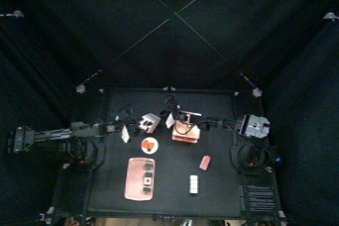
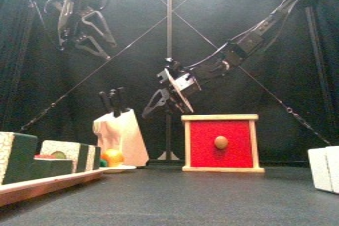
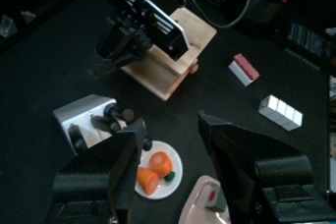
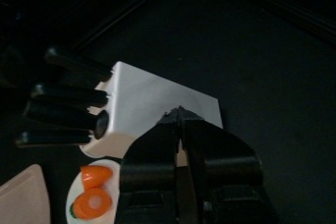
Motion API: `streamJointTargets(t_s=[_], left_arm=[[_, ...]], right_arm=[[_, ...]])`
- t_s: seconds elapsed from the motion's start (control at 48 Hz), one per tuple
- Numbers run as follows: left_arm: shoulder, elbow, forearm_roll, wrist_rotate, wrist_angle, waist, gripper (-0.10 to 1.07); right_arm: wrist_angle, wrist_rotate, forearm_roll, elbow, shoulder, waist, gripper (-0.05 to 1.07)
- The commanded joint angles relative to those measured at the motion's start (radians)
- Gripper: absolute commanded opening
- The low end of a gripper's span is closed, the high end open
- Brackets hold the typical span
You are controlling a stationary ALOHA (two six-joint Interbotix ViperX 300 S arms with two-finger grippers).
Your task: Grab drawer handle
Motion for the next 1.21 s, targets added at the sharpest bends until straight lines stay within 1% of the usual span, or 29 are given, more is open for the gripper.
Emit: streamJointTargets(t_s=[0.0,0.021,0.229,0.312,0.417,0.521,0.646,0.833,0.958,1.0,1.083,1.188], left_arm=[[-0.005,0.008,0.003,0.000,-0.091,-0.012,0.83],[-0.005,0.011,0.005,-0.002,-0.100,-0.014,0.83],[0.002,0.081,0.006,0.003,-0.356,-0.034,0.83],[0.009,0.103,0.006,0.006,-0.428,-0.035,0.83],[0.031,0.110,0.025,0.014,-0.499,-0.037,0.83],[0.061,0.104,0.051,0.026,-0.532,-0.035,0.83],[0.101,0.083,0.089,0.052,-0.538,-0.035,0.83],[0.155,0.058,0.135,0.110,-0.561,-0.026,0.83],[0.193,0.032,0.127,0.138,-0.591,-0.003,0.83],[0.210,0.023,0.118,0.143,-0.600,0.008,0.83],[0.241,0.008,0.112,0.143,-0.614,0.025,0.83],[0.296,-0.018,0.114,0.144,-0.638,0.040,0.83]], right_arm=[[-0.005,0.000,0.015,0.009,-0.072,0.014,0.35],[-0.005,0.000,0.017,0.015,-0.078,0.020,0.35],[0.002,0.002,0.028,0.063,-0.152,0.064,0.36],[0.002,0.002,0.052,0.095,-0.186,0.089,0.36],[0.002,0.002,0.089,0.147,-0.233,0.123,0.36],[0.002,0.002,0.132,0.195,-0.278,0.156,0.36],[0.002,0.002,0.192,0.249,-0.333,0.195,0.36],[0.002,0.000,0.313,0.324,-0.423,0.245,0.36],[0.008,0.000,0.393,0.365,-0.477,0.276,0.36],[0.020,0.000,0.430,0.379,-0.494,0.293,0.37],[0.061,-0.002,0.474,0.393,-0.517,0.301,0.37],[0.173,0.000,0.532,0.397,-0.546,0.299,0.37]])
